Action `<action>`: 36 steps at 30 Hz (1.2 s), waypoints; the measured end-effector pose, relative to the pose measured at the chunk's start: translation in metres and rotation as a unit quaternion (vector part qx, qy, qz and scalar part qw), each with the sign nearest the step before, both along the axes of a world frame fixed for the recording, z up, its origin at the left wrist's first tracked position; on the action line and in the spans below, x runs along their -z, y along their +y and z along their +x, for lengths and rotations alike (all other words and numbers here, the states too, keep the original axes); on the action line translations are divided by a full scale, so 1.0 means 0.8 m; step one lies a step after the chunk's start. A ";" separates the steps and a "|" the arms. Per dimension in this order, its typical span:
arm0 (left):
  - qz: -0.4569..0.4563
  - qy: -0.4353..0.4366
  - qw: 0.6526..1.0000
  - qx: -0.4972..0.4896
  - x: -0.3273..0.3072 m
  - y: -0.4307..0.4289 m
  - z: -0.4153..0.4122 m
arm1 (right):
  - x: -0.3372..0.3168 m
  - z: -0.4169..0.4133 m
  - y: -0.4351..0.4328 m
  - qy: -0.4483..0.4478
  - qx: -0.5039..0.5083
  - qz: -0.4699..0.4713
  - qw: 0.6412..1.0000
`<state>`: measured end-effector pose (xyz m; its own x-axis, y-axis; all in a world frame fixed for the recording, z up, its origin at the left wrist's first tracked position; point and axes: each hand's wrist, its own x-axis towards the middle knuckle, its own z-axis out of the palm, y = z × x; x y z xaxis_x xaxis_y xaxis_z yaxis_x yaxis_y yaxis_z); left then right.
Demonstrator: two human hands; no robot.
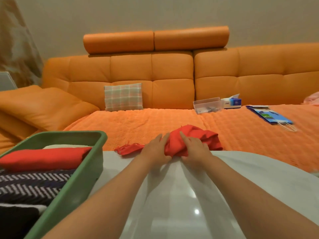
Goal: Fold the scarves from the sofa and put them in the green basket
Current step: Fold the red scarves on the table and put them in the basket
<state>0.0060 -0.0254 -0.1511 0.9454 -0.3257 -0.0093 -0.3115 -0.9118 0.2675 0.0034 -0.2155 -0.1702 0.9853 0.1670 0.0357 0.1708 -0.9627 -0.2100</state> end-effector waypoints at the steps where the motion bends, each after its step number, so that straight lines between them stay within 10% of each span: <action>1: 0.003 0.000 1.000 -0.001 0.006 0.000 0.007 | 0.002 0.008 0.001 -0.007 0.011 -0.005 1.000; 8: -0.123 -0.097 0.988 0.014 -0.010 -0.005 0.010 | -0.001 0.006 -0.002 -0.132 0.012 0.046 0.990; 12: -0.180 -0.072 0.980 0.033 -0.044 0.005 -0.025 | -0.014 -0.044 -0.001 -0.031 -0.005 0.253 0.967; 23: -0.106 0.085 0.990 0.039 -0.053 0.057 -0.222 | -0.046 -0.239 0.031 0.064 -0.030 0.178 0.982; 31: -0.049 0.083 0.995 0.036 -0.056 0.092 -0.322 | -0.072 -0.338 0.042 0.238 -0.029 0.314 0.918; 33: 0.001 0.089 0.996 0.011 -0.066 0.095 -0.334 | -0.073 -0.345 0.039 0.165 0.005 0.361 0.918; 36: 0.127 0.019 0.991 -0.042 -0.070 0.094 -0.346 | -0.059 -0.337 0.024 -0.035 0.067 0.154 0.985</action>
<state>-0.2707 0.0497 -0.0952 0.9666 -0.2278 -0.1171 -0.2251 -0.9737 0.0355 -0.2661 -0.1965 -0.1230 0.9912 0.0056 0.1320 0.0698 -0.8704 -0.4873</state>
